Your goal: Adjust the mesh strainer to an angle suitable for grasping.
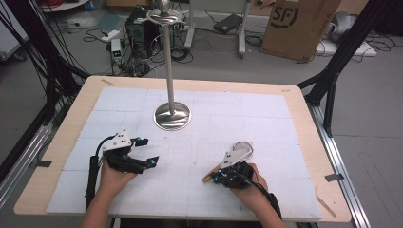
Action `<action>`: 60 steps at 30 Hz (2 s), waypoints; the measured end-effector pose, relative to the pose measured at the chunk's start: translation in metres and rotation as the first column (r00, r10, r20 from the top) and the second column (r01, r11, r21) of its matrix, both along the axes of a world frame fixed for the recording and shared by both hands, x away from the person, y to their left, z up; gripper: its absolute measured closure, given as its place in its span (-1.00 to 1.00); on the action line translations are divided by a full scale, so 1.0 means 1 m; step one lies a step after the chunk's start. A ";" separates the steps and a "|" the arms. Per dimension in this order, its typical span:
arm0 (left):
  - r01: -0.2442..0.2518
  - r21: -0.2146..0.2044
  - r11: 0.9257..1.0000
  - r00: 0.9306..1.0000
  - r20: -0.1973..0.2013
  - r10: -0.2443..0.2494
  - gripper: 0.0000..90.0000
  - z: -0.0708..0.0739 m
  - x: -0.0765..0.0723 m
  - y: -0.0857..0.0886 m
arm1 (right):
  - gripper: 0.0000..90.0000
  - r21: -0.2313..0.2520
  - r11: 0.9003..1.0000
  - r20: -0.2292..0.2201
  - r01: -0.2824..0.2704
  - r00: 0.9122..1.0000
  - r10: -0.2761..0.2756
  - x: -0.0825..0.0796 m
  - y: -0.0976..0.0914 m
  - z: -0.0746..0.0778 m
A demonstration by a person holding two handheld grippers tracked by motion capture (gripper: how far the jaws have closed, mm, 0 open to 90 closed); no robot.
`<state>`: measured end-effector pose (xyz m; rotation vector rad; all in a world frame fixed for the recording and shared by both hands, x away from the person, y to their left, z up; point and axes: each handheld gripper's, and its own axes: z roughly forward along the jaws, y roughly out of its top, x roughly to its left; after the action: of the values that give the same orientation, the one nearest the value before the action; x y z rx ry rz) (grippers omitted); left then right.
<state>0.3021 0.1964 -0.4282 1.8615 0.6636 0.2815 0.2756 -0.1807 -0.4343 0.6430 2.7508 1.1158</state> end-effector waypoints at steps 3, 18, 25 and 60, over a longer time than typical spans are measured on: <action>0.000 0.000 1.000 1.000 -0.001 0.000 -0.62 0.000 0.000 0.000 | 0.99 -0.008 1.000 0.003 0.013 1.000 -0.013 0.007 0.007 -0.001; -0.005 -0.008 1.000 1.000 0.000 0.005 -0.62 0.000 0.000 0.001 | 0.99 -0.010 0.998 -0.004 0.070 0.998 -0.070 0.044 0.033 -0.005; -0.004 -0.007 1.000 1.000 -0.003 0.004 -0.62 -0.001 0.001 0.001 | 0.99 -0.024 0.995 -0.004 0.094 0.996 -0.094 0.060 0.039 -0.004; -0.010 -0.026 1.000 1.000 0.012 0.010 -0.61 0.003 -0.001 0.005 | 0.91 0.013 0.984 0.006 0.179 0.984 -0.179 0.081 0.037 0.019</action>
<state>0.3009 0.2016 -0.4248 1.8310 0.6655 0.2887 0.3565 -0.1441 -0.4154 0.8668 2.6191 1.0941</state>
